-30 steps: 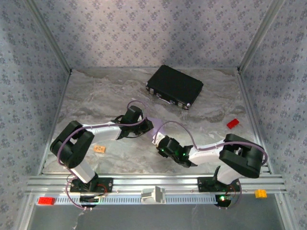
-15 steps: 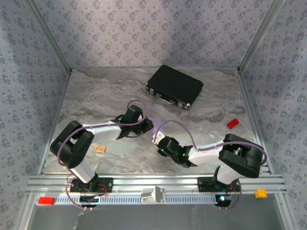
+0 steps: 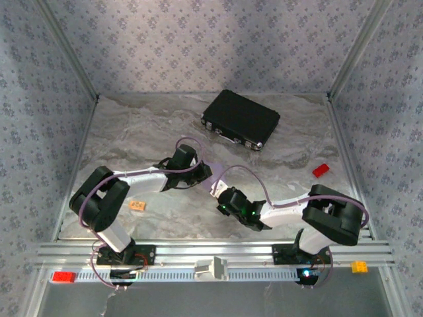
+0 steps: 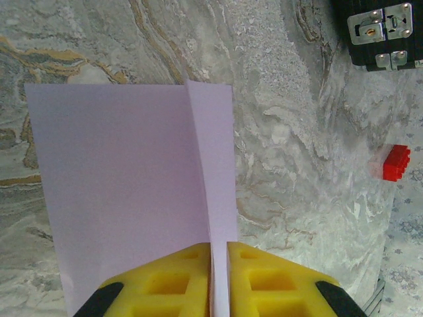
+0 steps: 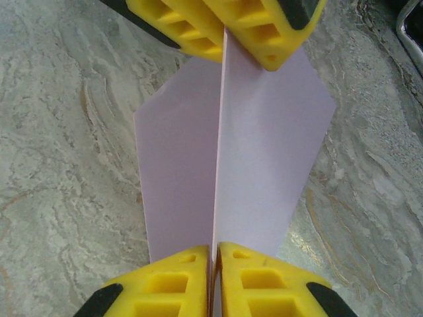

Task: Fold a paper plane with a square sheet of paper (pick it up from the middle)
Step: Fourth fold the wing at the center of the table.

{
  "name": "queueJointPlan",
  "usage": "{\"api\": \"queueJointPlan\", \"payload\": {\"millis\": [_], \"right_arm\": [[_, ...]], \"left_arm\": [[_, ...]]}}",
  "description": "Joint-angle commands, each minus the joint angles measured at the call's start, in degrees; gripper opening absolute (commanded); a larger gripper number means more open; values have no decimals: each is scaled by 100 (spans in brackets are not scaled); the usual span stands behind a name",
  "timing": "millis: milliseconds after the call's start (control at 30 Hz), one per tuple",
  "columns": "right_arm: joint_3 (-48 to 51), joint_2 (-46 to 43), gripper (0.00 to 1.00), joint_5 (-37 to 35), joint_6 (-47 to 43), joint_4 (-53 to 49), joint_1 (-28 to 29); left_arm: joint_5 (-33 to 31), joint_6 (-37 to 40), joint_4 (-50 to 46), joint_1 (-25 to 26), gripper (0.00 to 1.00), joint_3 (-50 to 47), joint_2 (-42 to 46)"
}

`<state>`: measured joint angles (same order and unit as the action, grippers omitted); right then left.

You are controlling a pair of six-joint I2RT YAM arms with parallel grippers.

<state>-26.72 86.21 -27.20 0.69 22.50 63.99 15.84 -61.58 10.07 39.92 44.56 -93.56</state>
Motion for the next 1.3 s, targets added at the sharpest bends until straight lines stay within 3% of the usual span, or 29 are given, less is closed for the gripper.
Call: {"api": "queueJointPlan", "payload": {"millis": [0,300,533,733,867,1267], "right_arm": [[30,-112,11,4,173,-105,-44],[34,-94,10,22,248,-150,-81],[30,-71,3,56,313,-141,-105],[79,-91,1,223,467,-42,-192],[147,-181,0,312,581,61,-273],[189,-254,4,358,617,71,-346]], "left_arm": [[78,70,-78,23,13,176,-66],[95,92,-84,9,13,203,-66],[106,106,-57,13,14,203,-25],[-99,241,-325,7,25,194,191],[-168,253,-457,-28,40,154,259],[63,191,-515,-62,55,430,-63]]}}
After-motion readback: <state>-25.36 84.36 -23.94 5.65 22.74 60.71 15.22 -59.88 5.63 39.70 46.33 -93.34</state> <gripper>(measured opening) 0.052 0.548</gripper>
